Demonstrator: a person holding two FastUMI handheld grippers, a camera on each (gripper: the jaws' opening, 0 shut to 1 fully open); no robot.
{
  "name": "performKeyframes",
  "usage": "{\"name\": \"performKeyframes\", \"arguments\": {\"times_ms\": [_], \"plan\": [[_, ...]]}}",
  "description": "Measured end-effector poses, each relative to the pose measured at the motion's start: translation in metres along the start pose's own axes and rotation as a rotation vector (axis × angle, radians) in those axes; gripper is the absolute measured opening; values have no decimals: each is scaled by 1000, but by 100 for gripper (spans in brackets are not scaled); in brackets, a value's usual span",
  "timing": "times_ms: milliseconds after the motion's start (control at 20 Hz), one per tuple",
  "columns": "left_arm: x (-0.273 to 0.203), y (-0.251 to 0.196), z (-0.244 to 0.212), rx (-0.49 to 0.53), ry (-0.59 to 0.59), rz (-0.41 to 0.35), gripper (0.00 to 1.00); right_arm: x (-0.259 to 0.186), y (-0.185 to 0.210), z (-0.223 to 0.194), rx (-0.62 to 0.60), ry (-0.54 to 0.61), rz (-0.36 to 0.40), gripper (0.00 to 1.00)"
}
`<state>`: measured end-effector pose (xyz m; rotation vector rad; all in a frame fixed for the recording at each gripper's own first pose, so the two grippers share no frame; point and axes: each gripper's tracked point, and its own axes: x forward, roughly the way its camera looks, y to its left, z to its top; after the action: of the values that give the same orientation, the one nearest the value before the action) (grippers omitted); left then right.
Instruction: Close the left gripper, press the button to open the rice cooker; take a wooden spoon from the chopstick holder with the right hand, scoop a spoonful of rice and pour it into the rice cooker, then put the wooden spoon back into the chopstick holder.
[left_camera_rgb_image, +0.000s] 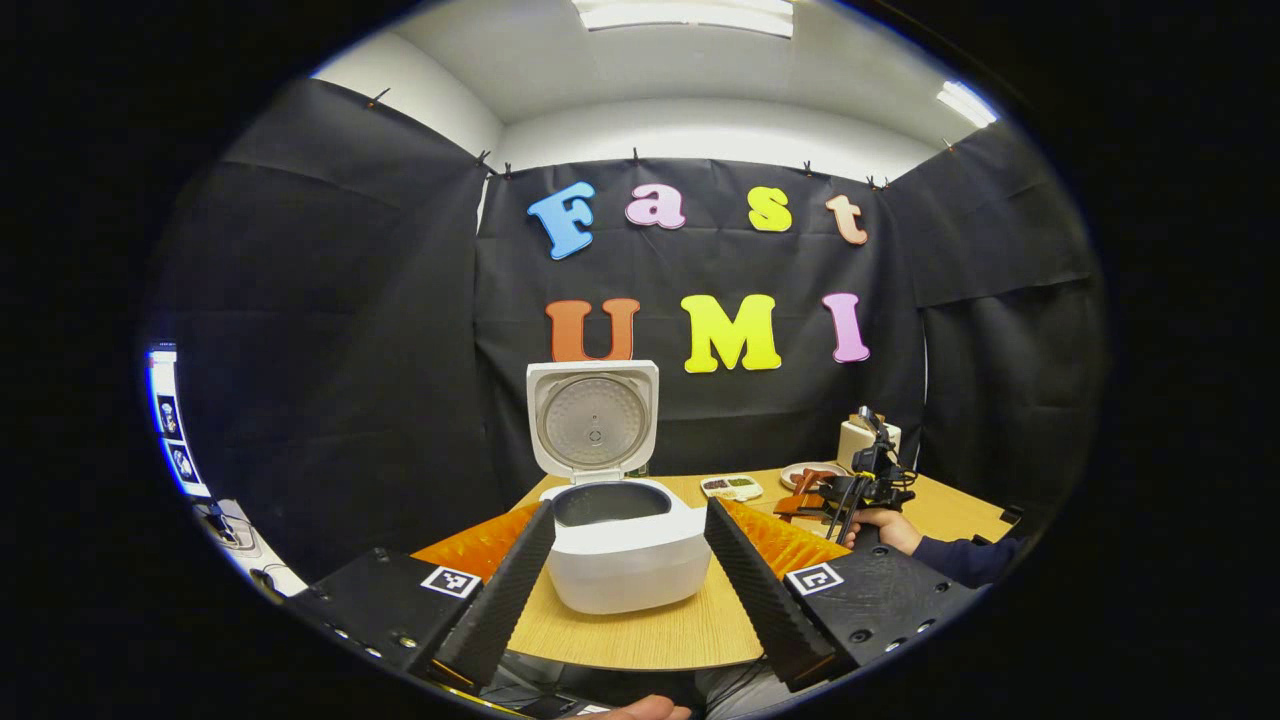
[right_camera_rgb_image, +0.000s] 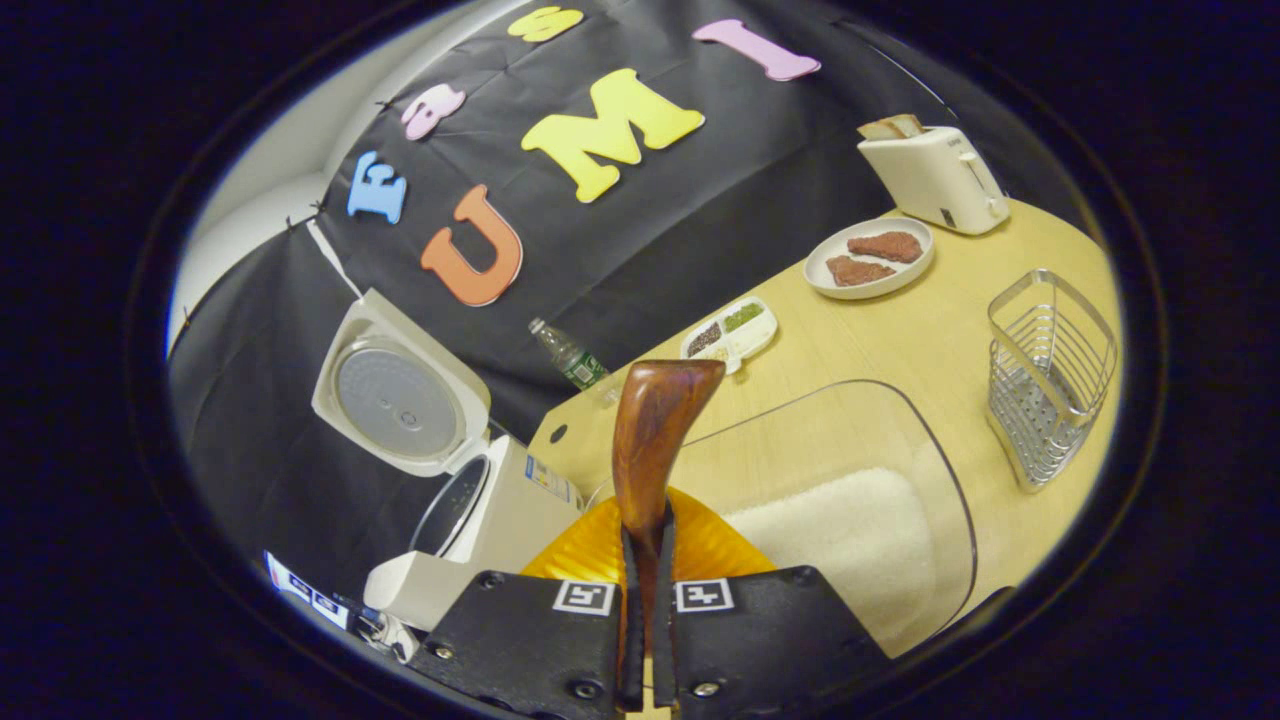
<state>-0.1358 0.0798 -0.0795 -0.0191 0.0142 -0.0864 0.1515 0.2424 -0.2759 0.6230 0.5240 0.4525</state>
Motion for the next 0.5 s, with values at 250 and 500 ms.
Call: {"name": "performKeyframes", "arguments": {"times_ms": [250, 500], "plan": [[3, -5, 3, 26, -7, -1, 95, -17, -23, 38, 92, -87, -9, 8], [4, -16, 2, 30, -3, -16, 95, -34, -44, 53, 221, -115, 9, 8]]}}
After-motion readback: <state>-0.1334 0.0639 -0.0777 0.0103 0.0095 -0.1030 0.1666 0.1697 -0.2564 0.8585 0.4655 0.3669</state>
